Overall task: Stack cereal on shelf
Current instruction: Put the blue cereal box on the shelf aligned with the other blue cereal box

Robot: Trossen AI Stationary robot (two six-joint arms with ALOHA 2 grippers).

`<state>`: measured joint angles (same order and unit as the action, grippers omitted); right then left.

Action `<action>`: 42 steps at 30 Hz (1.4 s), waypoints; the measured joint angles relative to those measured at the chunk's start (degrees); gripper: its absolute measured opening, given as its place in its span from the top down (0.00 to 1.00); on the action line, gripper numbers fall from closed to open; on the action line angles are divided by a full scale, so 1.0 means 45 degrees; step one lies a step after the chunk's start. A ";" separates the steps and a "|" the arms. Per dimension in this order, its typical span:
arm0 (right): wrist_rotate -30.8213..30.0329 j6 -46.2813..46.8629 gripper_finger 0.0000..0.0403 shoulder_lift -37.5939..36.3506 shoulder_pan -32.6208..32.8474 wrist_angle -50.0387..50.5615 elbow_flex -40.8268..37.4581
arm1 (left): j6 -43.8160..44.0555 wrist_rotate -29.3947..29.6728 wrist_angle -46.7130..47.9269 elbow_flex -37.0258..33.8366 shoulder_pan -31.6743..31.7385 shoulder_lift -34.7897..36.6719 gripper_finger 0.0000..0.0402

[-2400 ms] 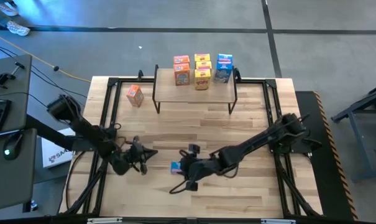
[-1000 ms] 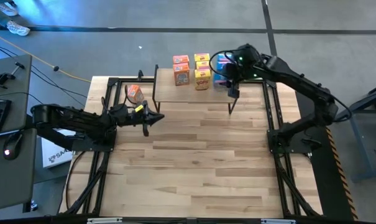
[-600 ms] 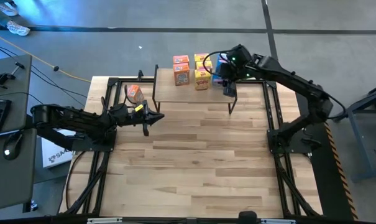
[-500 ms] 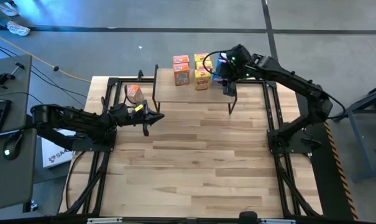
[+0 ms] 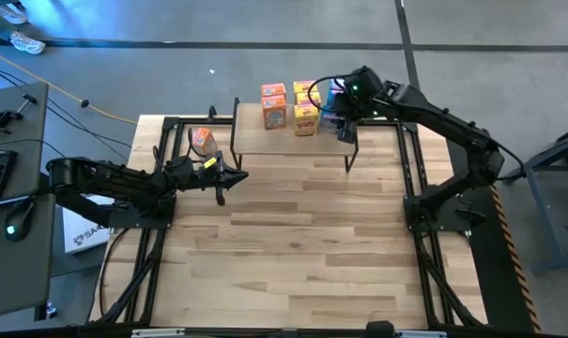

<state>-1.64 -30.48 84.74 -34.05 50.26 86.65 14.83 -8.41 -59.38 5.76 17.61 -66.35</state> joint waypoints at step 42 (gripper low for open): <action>-0.1764 0.1925 0.97 0.0551 0.0576 0.0206 0.0986 | -0.0321 0.0341 -0.0014 0.0015 0.0015 0.0000 0.99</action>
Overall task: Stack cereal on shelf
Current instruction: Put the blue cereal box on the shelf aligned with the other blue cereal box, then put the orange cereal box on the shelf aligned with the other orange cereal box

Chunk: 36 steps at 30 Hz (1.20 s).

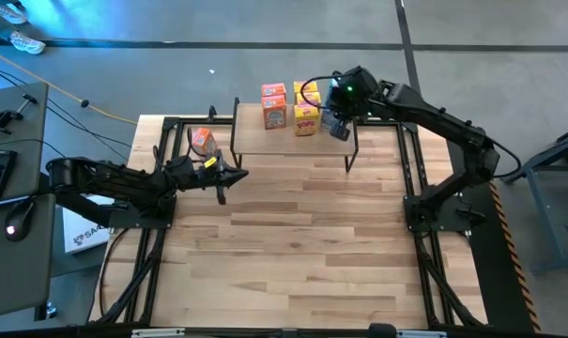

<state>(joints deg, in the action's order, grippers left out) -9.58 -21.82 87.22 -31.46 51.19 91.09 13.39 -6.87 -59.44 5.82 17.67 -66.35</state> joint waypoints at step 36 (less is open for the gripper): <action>-0.0069 0.0850 0.96 -0.7233 0.4944 -0.7175 -0.8360 | -0.1010 0.0544 2.7606 1.4827 0.4008 -0.0043 0.93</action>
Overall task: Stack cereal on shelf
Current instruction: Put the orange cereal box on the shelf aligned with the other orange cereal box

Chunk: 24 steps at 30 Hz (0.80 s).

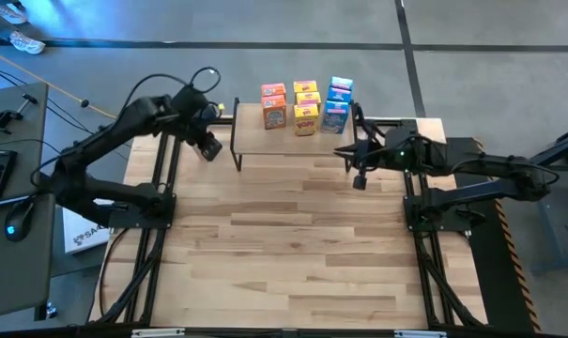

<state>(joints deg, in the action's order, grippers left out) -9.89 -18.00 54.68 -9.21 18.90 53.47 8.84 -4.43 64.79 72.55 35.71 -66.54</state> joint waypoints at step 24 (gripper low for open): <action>-0.0280 0.0587 0.96 0.0018 0.0751 0.0019 -0.0427 | -0.1689 0.0513 0.1890 0.0706 0.4373 -0.3366 0.34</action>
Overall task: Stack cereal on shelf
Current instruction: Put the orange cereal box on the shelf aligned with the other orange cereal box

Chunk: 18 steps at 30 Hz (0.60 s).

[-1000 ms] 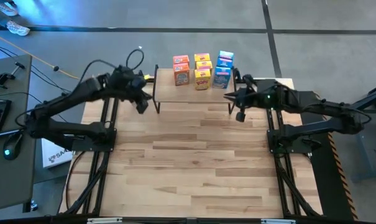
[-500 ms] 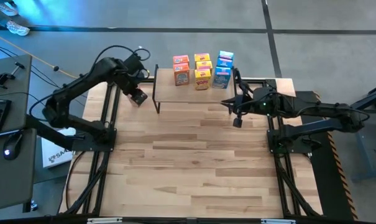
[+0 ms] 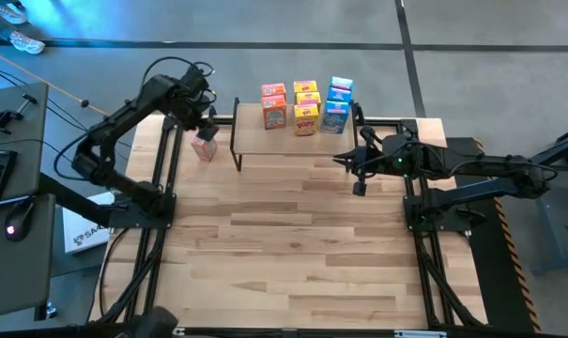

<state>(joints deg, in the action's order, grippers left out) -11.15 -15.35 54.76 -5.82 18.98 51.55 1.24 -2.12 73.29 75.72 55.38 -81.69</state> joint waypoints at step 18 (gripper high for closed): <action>-0.0006 -0.0003 0.96 0.0001 0.0000 0.0000 0.0000 | 0.0139 0.0352 -0.1114 -0.1822 0.0892 -0.1375 0.32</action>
<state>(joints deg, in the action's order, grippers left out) -11.18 -15.37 54.76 -5.82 18.98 51.55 1.87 -0.53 68.28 67.53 59.40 -87.88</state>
